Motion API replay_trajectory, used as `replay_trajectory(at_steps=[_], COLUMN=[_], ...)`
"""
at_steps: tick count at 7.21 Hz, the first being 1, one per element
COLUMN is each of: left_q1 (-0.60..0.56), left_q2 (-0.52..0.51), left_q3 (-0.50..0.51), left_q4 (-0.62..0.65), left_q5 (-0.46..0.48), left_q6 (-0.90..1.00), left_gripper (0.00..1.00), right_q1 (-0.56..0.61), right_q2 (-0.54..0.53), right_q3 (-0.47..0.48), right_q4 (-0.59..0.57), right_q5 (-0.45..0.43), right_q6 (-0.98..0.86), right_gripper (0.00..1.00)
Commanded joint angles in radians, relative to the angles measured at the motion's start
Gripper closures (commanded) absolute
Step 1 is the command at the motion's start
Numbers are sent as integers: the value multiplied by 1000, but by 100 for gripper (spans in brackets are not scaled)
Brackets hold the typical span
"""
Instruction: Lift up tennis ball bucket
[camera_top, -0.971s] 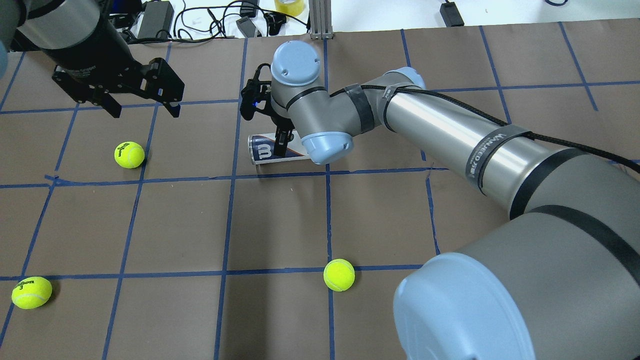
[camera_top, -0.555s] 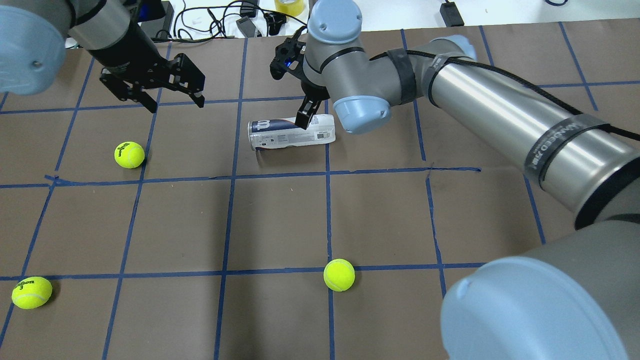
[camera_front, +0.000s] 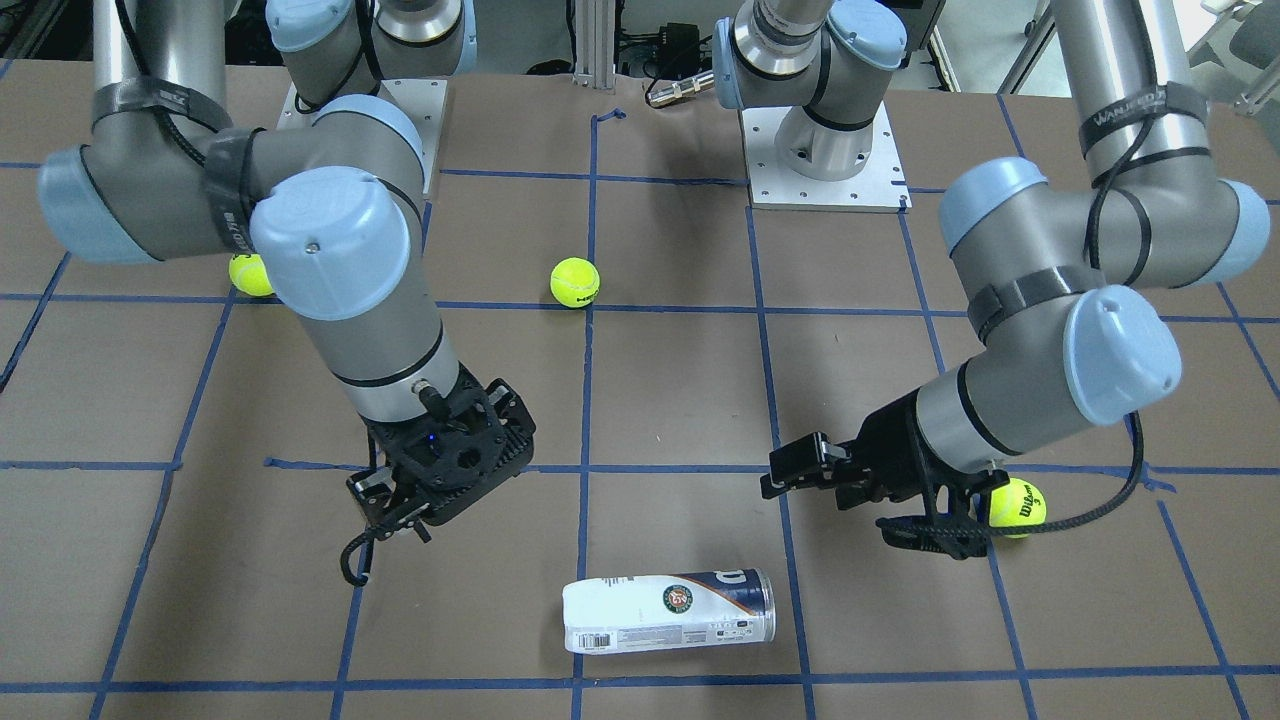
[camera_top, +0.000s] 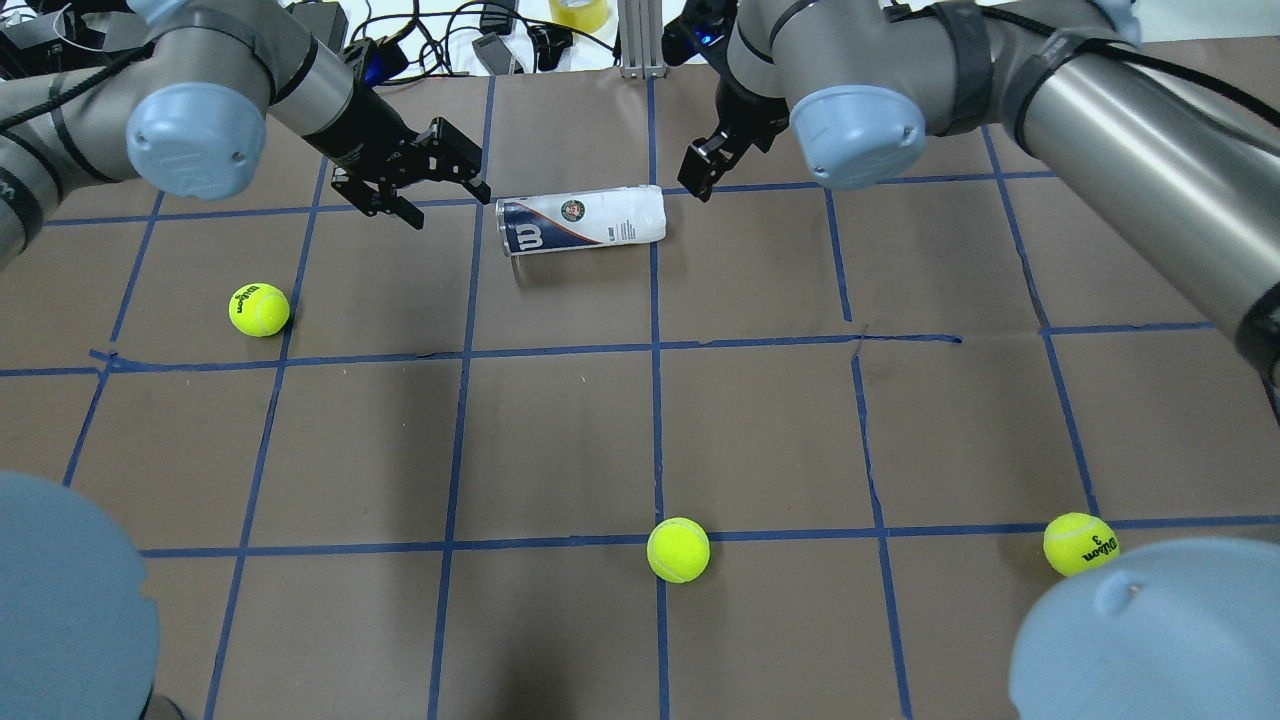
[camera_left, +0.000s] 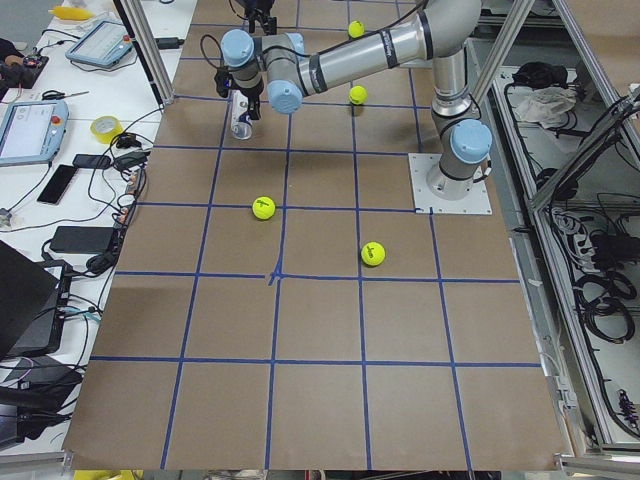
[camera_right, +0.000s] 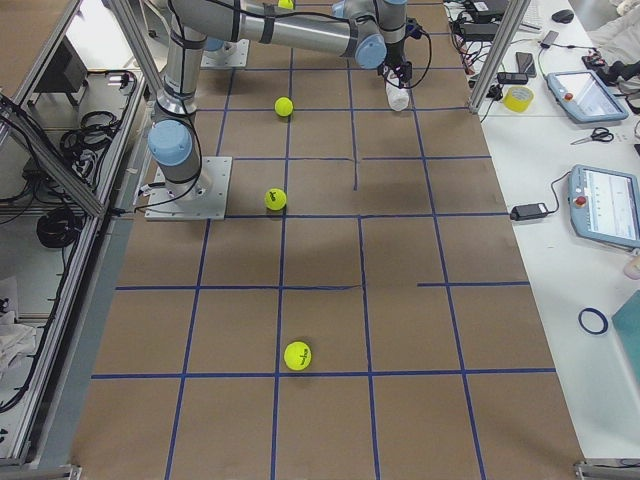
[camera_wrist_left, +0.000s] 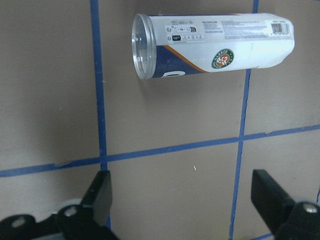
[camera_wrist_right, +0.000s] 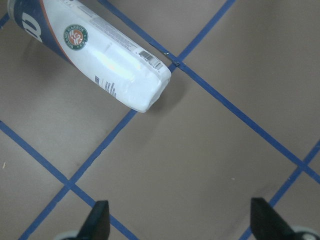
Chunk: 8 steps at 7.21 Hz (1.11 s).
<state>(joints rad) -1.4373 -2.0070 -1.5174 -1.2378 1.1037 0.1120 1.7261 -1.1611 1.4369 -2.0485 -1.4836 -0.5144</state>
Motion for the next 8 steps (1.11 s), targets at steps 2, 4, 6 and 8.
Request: replay_trajectory(at_steps=[2,4,6,8], left_q1=[72,78,81,81], left_q2=[-194,-316,-351,-377], left_q3=[116,230,198,142], left_q4=[146,161,153,146], left_q5=[-206,-385,-503,-567], left_q6=[6,14,0,-1], left_gripper=[0,0,0,0], right_q1=[-108,-105,-108,-105], right_q2=[-53,-124,-196,-239], right_q3=[-22,-21,-19,-6], right_q4=[78,193,302,436], right_q5=[-49,-66,-61,-70], right_q6=[154,260,336,408], right_gripper=[0,0,0,0])
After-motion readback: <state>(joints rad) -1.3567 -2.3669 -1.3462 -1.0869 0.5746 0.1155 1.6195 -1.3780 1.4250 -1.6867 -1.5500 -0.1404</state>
